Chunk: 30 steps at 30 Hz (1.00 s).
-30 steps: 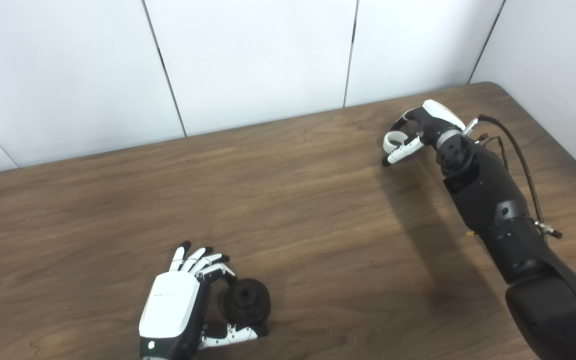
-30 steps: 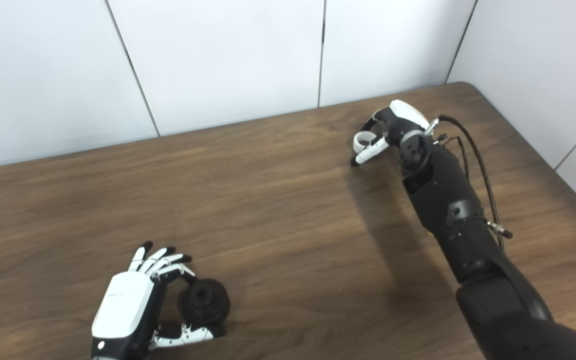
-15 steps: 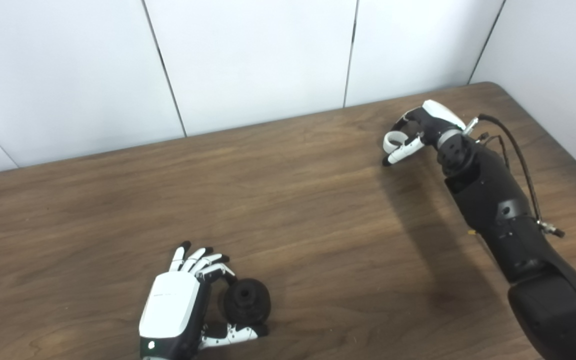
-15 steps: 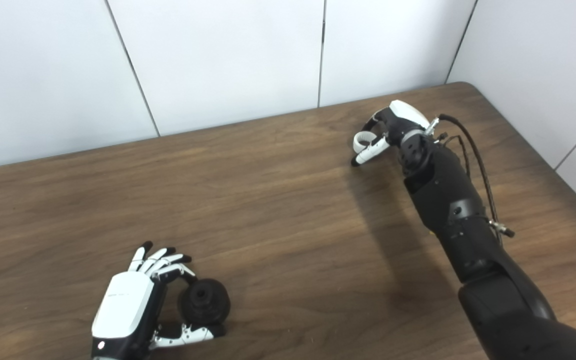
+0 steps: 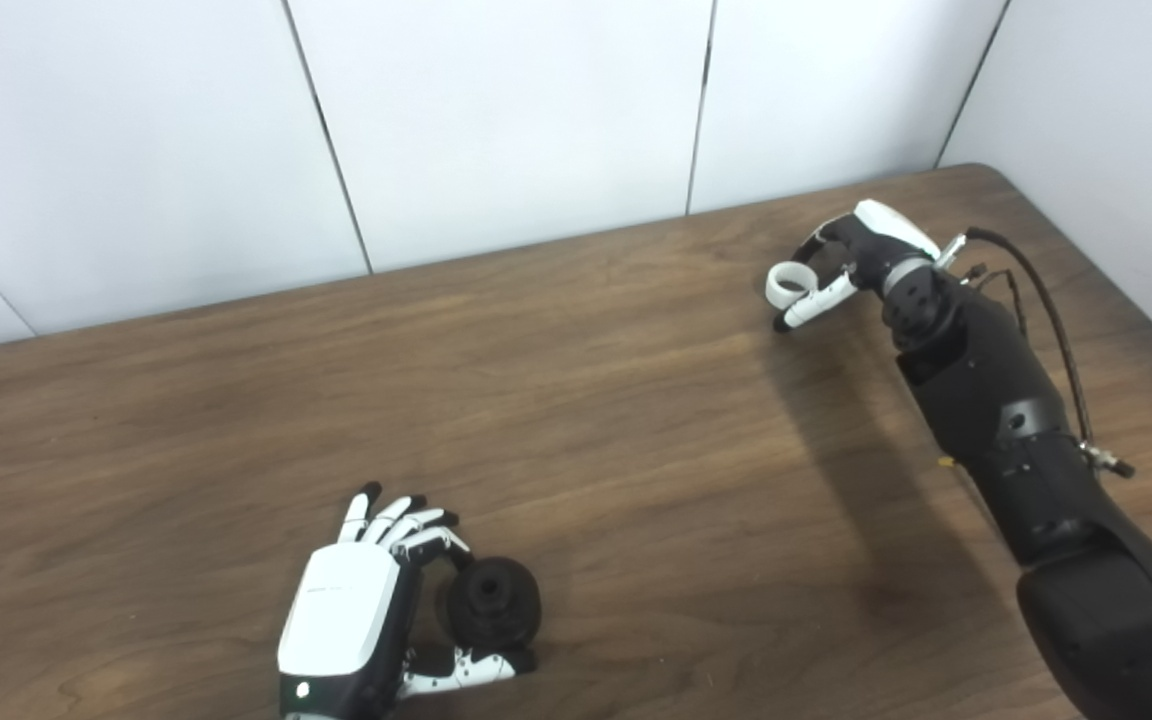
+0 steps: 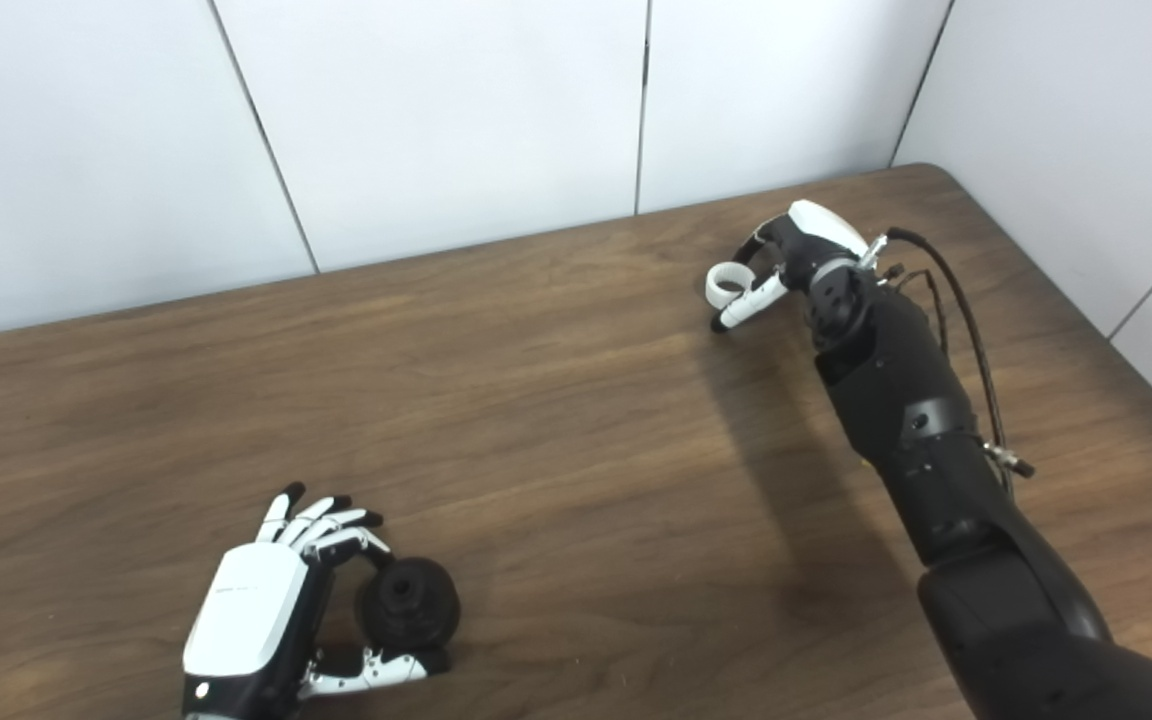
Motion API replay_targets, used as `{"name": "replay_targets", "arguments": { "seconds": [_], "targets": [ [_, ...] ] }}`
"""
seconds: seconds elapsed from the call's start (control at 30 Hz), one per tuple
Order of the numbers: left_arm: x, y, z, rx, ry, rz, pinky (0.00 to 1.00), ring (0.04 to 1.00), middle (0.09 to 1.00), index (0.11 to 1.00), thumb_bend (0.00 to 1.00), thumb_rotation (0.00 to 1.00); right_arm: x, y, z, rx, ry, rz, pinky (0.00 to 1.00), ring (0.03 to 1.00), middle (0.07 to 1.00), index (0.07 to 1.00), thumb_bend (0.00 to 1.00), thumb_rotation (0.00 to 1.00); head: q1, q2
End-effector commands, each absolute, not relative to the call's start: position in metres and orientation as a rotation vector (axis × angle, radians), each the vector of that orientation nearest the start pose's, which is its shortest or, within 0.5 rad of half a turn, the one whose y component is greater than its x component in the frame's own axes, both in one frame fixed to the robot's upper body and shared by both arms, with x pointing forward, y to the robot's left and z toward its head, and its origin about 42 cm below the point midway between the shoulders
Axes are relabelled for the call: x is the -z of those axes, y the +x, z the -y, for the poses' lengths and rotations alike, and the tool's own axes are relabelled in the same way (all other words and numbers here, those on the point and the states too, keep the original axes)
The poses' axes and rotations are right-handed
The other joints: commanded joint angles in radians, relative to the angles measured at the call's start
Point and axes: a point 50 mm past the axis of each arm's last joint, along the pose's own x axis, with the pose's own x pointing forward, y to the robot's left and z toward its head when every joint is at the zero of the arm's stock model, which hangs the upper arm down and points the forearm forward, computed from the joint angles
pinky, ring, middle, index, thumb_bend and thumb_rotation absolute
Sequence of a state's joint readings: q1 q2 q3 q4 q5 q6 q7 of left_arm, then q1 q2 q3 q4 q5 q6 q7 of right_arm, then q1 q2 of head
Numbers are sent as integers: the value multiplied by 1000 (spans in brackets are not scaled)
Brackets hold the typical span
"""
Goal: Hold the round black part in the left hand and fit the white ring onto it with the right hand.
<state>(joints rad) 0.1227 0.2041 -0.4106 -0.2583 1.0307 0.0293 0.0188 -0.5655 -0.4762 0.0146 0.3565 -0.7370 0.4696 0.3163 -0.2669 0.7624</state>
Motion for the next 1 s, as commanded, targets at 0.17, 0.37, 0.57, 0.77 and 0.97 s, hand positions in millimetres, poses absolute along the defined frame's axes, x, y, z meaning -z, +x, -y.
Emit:
{"name": "replay_targets", "arguments": {
  "seconds": [0.17,0.37,0.57,0.77,0.97],
  "targets": [
    [-117,216,-169,328,1176,254,1000,870,767,483,525,56,-246,456,379,185,-1099,-325,1000,1000,898,632,792,154,0,1],
    [-117,216,-169,328,1172,255,1000,871,766,483,525,55,-244,457,378,184,-1095,-327,1000,1000,894,622,799,153,1,0],
    [-117,216,-168,326,1174,257,1000,868,765,483,525,56,-243,455,376,185,-1106,-310,1000,1000,859,503,554,140,4,0],
    [-118,216,-168,326,1174,259,1000,870,767,483,525,56,-242,452,376,188,-1124,-293,1000,1000,857,486,523,131,3,0],
    [-118,216,-168,325,1175,258,1000,871,768,483,525,56,-241,449,381,181,-1137,-308,1000,1000,869,487,520,131,2,0]
  ]
}}
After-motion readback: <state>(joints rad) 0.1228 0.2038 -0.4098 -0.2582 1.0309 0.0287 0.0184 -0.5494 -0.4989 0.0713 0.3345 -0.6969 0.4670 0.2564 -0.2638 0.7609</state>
